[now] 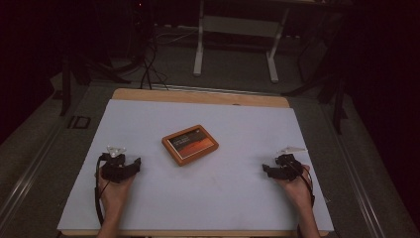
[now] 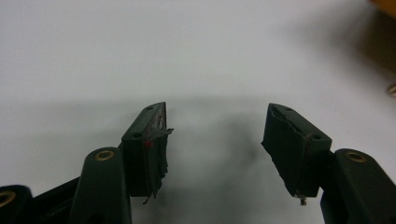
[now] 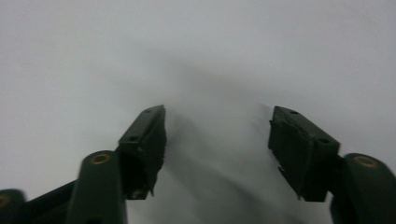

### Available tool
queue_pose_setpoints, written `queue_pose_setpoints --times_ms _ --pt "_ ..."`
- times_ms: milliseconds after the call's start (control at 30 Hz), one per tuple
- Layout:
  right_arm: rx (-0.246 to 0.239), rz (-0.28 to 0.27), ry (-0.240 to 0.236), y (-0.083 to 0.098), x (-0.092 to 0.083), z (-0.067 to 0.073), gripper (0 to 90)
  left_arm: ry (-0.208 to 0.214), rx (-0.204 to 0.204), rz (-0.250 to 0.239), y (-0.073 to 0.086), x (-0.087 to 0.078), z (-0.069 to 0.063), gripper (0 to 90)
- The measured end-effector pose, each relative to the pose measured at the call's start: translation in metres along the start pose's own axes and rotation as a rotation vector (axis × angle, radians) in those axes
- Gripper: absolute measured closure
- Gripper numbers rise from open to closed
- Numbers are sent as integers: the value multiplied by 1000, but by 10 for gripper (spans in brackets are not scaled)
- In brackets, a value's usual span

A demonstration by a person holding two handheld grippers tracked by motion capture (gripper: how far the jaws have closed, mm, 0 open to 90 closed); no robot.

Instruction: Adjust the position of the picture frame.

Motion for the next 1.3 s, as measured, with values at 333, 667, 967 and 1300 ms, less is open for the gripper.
queue_pose_setpoints --times_ms 333,667,967,1300 --pt "-9 -31 -30 -3 -2 7 393 111 74 -42 -8 -11 -26 431" --pt "-2 -61 -70 -9 -2 17 434 185 92 -66 -13 -25 -49 418" --pt "-53 -74 -112 -25 3 32 443 278 107 -84 -21 -30 -74 393" --pt "-107 -84 -149 -43 11 52 436 350 79 -62 -41 -11 -100 306"
Point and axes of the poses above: each handheld gripper's, and its own axes: x roughly forward along the jaws, y roughly out of its underside, z roughly to its left, the point moved 6 cm from there along x, roughly forward along the jaws, and after that the axes turned 13 degrees about -z, right-handed, at the moved point
